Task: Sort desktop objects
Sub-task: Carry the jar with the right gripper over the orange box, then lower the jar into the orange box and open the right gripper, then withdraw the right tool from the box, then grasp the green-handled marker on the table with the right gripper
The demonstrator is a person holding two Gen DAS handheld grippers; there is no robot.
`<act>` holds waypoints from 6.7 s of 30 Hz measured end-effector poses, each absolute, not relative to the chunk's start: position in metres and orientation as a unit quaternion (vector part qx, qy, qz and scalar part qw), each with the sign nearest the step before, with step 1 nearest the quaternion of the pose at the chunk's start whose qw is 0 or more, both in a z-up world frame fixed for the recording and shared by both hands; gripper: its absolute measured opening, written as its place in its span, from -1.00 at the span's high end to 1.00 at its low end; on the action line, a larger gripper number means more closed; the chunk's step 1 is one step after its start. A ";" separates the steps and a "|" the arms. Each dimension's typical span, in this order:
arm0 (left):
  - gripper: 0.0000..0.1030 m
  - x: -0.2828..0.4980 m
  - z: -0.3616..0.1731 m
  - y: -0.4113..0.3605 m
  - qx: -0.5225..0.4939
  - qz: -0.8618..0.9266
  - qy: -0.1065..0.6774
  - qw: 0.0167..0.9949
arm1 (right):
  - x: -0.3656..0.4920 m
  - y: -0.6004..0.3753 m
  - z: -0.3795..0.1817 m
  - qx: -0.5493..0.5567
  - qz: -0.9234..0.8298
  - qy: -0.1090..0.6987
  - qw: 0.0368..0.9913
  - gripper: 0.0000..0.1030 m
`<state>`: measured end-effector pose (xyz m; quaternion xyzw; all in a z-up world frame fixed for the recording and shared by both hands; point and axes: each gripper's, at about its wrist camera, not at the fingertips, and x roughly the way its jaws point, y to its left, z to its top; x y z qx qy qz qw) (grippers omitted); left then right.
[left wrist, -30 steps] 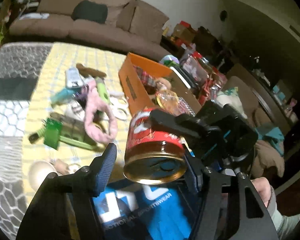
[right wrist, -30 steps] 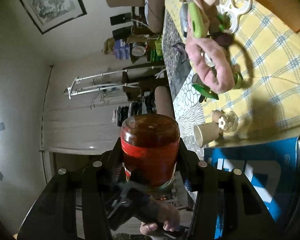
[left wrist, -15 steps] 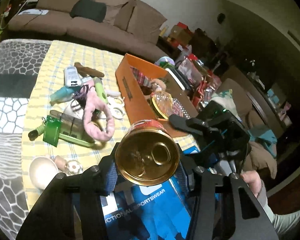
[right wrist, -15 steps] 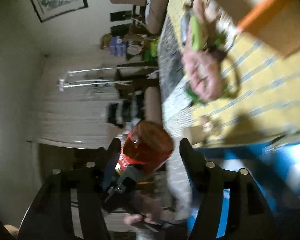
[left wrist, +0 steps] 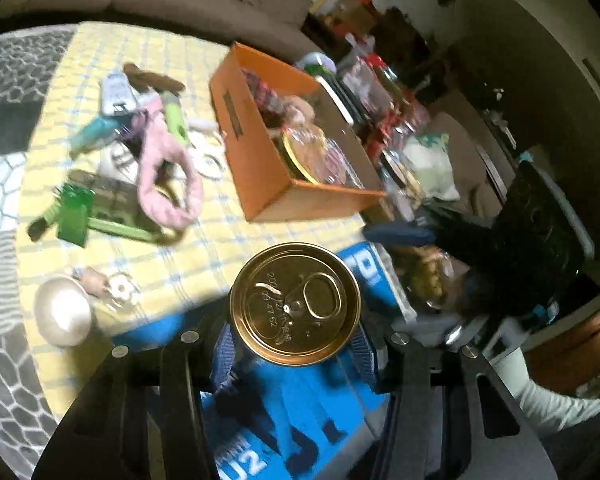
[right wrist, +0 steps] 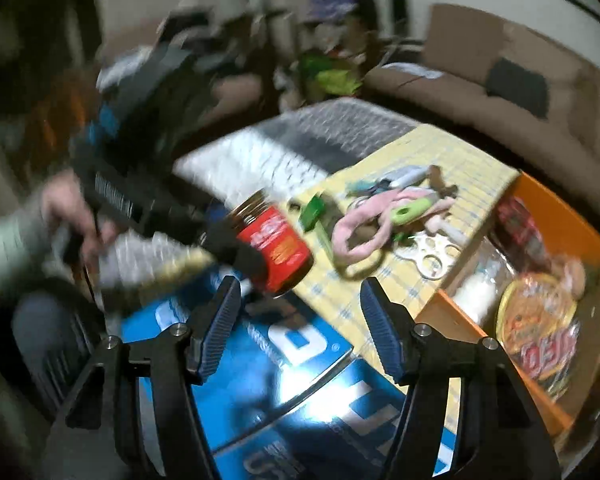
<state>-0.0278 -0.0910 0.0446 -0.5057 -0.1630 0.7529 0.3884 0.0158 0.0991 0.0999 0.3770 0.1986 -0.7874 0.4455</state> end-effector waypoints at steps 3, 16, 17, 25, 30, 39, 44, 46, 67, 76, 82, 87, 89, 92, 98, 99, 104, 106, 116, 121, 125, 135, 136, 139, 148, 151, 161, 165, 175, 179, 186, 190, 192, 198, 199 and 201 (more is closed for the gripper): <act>0.01 -0.018 0.048 -0.079 -0.524 0.746 -0.123 0.392 | 0.037 0.072 0.086 0.353 -0.777 0.290 0.432 -0.16; 0.01 -0.013 0.073 -0.043 -0.547 0.732 -0.071 0.400 | 0.051 0.066 0.095 0.343 -0.791 0.281 0.422 0.08; 0.02 -0.018 0.078 -0.039 -0.545 0.733 -0.071 0.401 | 0.046 0.070 0.098 0.345 -0.795 0.271 0.418 0.09; -0.55 -0.109 0.149 0.024 -0.514 0.762 -0.077 0.387 | -0.063 0.136 0.151 0.379 -0.838 0.162 0.358 0.08; -0.69 -0.195 0.176 0.048 -0.490 0.785 -0.120 0.360 | -0.175 0.203 0.162 0.417 -0.862 0.062 0.283 0.09; -0.69 -0.311 0.106 0.087 -0.538 0.783 -0.118 0.290 | -0.313 0.230 0.106 0.473 -0.858 0.027 0.199 0.08; -0.69 -0.339 0.073 0.100 -0.550 0.779 -0.113 0.280 | -0.339 0.230 0.063 0.486 -0.856 0.004 0.176 0.08; -0.69 -0.344 0.066 0.106 -0.553 0.776 -0.115 0.282 | -0.345 0.232 0.052 0.487 -0.858 0.005 0.164 0.08; -0.69 -0.344 0.056 0.092 -0.560 0.776 -0.121 0.263 | -0.370 0.210 0.016 0.544 -0.822 0.101 0.131 -0.32; -0.69 -0.348 0.047 0.075 -0.565 0.772 -0.140 0.254 | -0.374 0.218 0.020 0.540 -0.827 0.068 0.142 0.08; -0.69 -0.336 0.045 0.078 -0.566 0.769 -0.138 0.262 | -0.356 0.229 0.034 0.482 -0.862 0.051 0.148 0.08; -0.69 -0.330 0.041 0.079 -0.577 0.763 -0.132 0.260 | -0.357 0.231 0.006 0.541 -0.829 0.044 0.134 0.08; -0.69 -0.326 0.041 0.079 -0.579 0.763 -0.127 0.258 | -0.354 0.236 0.010 0.535 -0.834 0.029 0.136 0.07; -0.69 -0.320 0.042 0.077 -0.579 0.764 -0.123 0.255 | -0.348 0.243 0.023 0.523 -0.842 0.017 0.132 -0.21; -0.69 -0.295 0.046 0.071 -0.579 0.769 -0.112 0.247 | -0.324 0.248 0.052 0.503 -0.856 0.029 0.114 -0.25; -0.69 -0.289 0.047 0.072 -0.579 0.770 -0.108 0.246 | -0.317 0.248 0.058 0.498 -0.860 0.036 0.110 -0.25; -0.69 -0.263 0.054 0.071 -0.575 0.774 -0.101 0.245 | -0.282 0.250 0.086 0.475 -0.873 0.043 0.101 -0.25; -0.69 -0.253 0.058 0.068 -0.575 0.774 -0.102 0.244 | -0.270 0.250 0.094 0.472 -0.874 0.046 0.101 -0.25; -0.69 -0.198 0.093 0.023 -0.551 0.792 -0.111 0.238 | -0.206 0.237 0.130 0.460 -0.873 0.035 0.155 -0.28; -0.73 -0.163 0.092 -0.055 -0.521 0.818 -0.157 0.185 | -0.169 0.191 0.140 0.451 -0.861 0.076 0.224 -0.30; -0.73 -0.138 0.071 -0.095 -0.515 0.822 -0.189 0.154 | -0.161 0.148 0.132 0.466 -0.841 0.072 0.266 -0.30; -0.79 -0.099 0.043 -0.121 -0.467 0.862 -0.175 0.095 | -0.189 0.080 0.092 0.510 -0.813 -0.009 0.281 -0.30; -0.81 -0.097 0.039 -0.124 -0.463 0.863 -0.179 0.091 | -0.195 0.074 0.084 0.516 -0.810 -0.018 0.277 -0.30; -1.00 -0.097 0.032 -0.131 -0.458 0.870 -0.167 0.076 | -0.209 0.061 0.063 0.528 -0.804 -0.051 0.269 -0.32; -1.00 -0.100 0.030 -0.140 -0.465 0.866 -0.157 0.091 | -0.244 0.042 0.018 0.563 -0.797 -0.074 0.207 -0.53; -1.00 -0.100 0.027 -0.134 -0.471 0.864 -0.151 0.096 | -0.251 0.037 0.006 0.579 -0.789 -0.084 0.186 -0.54; -1.00 -0.096 0.031 -0.130 -0.480 0.854 -0.161 0.117 | -0.259 0.044 -0.019 0.594 -0.766 -0.174 0.174 -0.85; -1.00 -0.094 0.033 -0.139 -0.479 0.854 -0.170 0.108 | -0.256 0.057 -0.011 0.582 -0.765 -0.210 0.179 -0.61; -1.00 -0.093 0.035 -0.135 -0.481 0.851 -0.173 0.119 | -0.254 0.051 -0.019 0.621 -0.760 -0.128 0.143 0.51; -1.00 -0.094 0.034 -0.132 -0.486 0.847 -0.177 0.125 | -0.246 0.044 -0.002 0.614 -0.769 -0.078 0.156 0.57; -1.00 -0.098 0.020 -0.146 -0.493 0.799 -0.289 0.187 | -0.206 0.060 0.060 0.606 -0.755 -0.075 0.239 0.78; -1.00 -0.097 0.002 -0.158 -0.500 0.767 -0.354 0.190 | -0.188 0.066 0.060 0.608 -0.758 -0.071 0.226 0.71; -1.00 -0.094 0.007 -0.159 -0.494 0.778 -0.344 0.178 | -0.192 0.064 0.055 0.600 -0.770 -0.078 0.204 0.65; -1.00 -0.090 0.022 -0.160 -0.481 0.796 -0.324 0.172 | -0.232 0.042 0.009 0.608 -0.781 -0.064 0.129 0.46; -1.00 -0.090 0.022 -0.161 -0.481 0.799 -0.319 0.167 | -0.237 0.041 0.000 0.613 -0.778 -0.068 0.124 0.44; -1.00 -0.093 0.021 -0.164 -0.483 0.800 -0.317 0.164 | -0.245 0.038 -0.015 0.622 -0.771 -0.071 0.114 0.44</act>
